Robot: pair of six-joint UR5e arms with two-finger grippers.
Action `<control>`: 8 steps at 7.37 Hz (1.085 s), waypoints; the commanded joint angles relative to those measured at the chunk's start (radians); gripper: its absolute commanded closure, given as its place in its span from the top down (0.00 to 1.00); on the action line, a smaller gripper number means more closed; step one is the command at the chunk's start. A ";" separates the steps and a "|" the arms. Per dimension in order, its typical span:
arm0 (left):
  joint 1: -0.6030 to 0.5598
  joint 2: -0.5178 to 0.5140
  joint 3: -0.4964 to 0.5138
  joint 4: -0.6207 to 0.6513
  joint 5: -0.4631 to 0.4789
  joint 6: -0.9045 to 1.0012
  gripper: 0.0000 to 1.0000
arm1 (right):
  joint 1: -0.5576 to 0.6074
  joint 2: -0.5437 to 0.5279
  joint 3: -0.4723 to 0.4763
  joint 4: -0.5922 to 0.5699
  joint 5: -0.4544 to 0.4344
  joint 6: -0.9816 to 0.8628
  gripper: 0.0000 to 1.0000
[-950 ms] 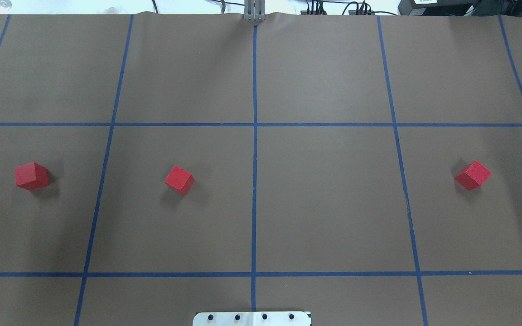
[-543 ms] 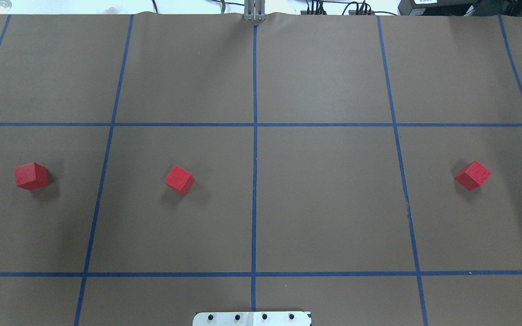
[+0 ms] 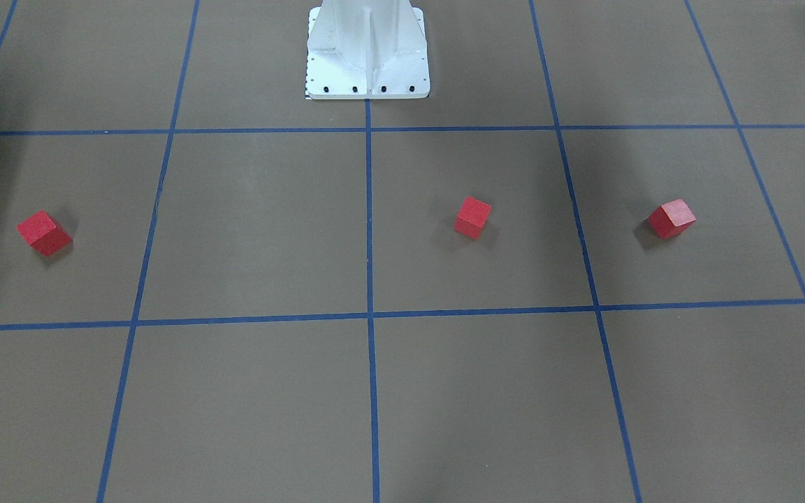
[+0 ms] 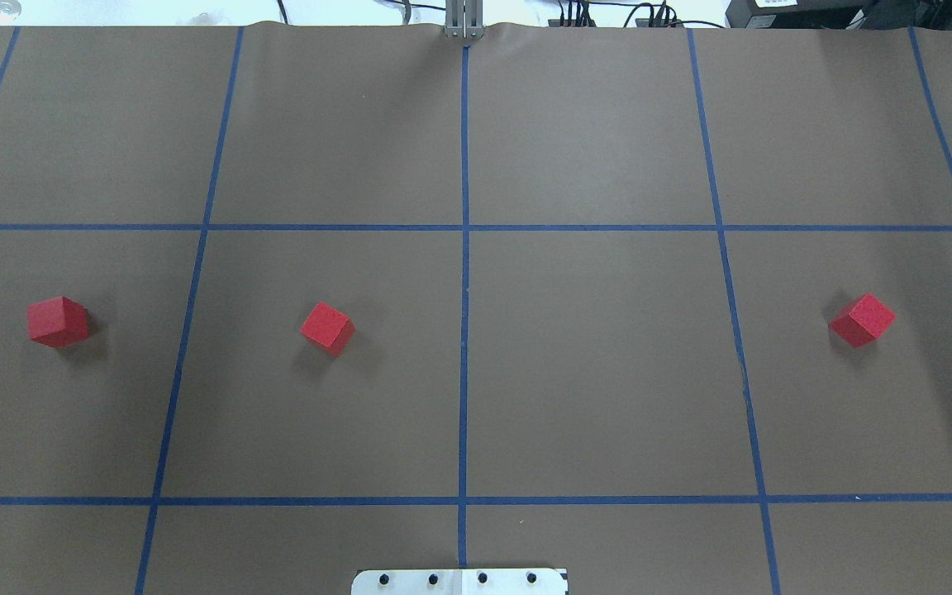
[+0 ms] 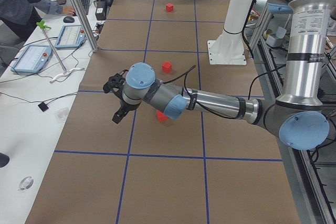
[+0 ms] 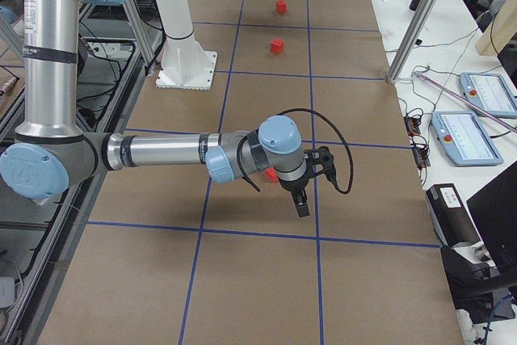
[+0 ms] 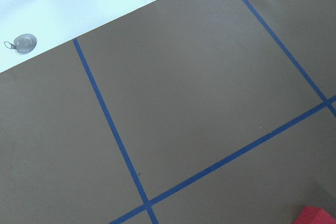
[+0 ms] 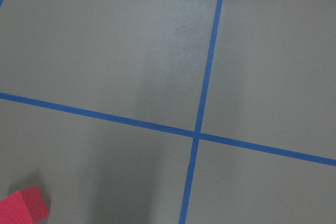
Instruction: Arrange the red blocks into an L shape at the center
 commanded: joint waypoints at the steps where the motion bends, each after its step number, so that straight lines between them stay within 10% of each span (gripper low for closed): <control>1: 0.185 -0.053 -0.004 -0.129 0.011 -0.281 1.00 | -0.018 0.008 0.008 0.086 0.009 0.106 1.00; 3: 0.302 -0.146 -0.007 -0.171 0.041 -0.512 1.00 | -0.090 0.008 -0.005 0.205 0.006 0.173 0.99; 5: 0.545 -0.229 -0.011 -0.167 0.344 -0.705 1.00 | -0.101 0.007 -0.013 0.207 0.006 0.175 0.99; 8: 0.721 -0.300 -0.013 -0.103 0.388 -0.749 1.00 | -0.101 0.001 -0.013 0.207 0.009 0.175 0.99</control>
